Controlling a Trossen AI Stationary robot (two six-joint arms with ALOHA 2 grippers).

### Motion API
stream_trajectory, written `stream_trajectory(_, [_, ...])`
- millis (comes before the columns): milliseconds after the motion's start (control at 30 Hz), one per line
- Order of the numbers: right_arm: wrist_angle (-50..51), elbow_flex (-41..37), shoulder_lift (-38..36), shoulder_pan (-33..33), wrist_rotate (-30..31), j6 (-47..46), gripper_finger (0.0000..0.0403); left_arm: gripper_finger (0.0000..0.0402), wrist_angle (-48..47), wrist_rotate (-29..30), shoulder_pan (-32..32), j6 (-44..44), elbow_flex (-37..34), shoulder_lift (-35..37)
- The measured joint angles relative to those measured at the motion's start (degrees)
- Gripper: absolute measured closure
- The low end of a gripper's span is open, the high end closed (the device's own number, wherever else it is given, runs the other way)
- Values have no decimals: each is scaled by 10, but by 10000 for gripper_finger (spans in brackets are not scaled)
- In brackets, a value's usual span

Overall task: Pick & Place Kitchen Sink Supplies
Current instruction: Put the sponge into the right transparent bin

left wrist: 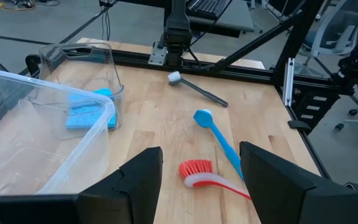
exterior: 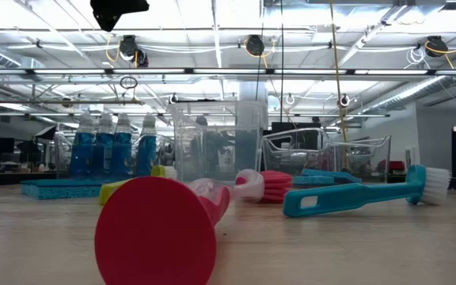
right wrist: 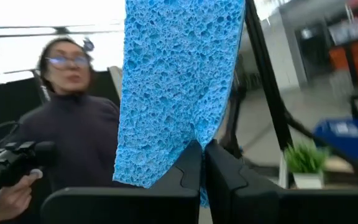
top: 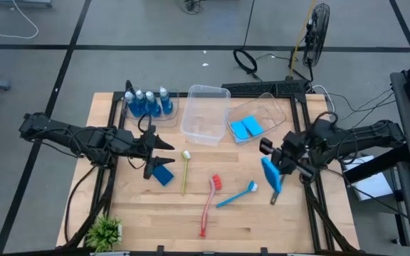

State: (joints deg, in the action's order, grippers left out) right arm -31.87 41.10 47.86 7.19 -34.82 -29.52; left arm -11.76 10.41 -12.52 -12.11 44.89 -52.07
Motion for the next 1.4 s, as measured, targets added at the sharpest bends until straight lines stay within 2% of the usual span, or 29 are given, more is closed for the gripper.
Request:
stream_trajectory(167, [-66, 0, 0, 0, 0, 0, 403, 185, 0, 0, 0, 7, 0, 0])
stream_trajectory(400, [-53, 1, 5, 0, 12, -11, 403, 185, 0, 0, 0, 14, 0, 0])
stream_trajectory(533, [6, 1, 7, -1, 84, -10, 403, 185, 0, 0, 0, 15, 0, 0])
stream_trajectory(633, [86, 1, 8, -10, 166, 5, 403, 185, 0, 0, 0, 15, 0, 0])
stream_trajectory(800, [197, 1, 8, -44, 295, 29, 403, 185, 0, 0, 0, 15, 0, 0])
stream_trajectory(933, [246, 1, 6, -77, 384, 58, 403, 185, 0, 0, 0, 15, 0, 0])
stream_trajectory(1000, [266, 1, 5, -97, 408, 71, 403, 185, 0, 0, 0, 13, 0, 0])
stream_trajectory(1233, [319, 1, 5, -178, 416, 100, 403, 185, 0, 1, 0, 10, 0, 0])
stream_trajectory(1400, [354, 1, 5, -229, 454, 133, 403, 185, 0, 1, 0, -3, 0, 0])
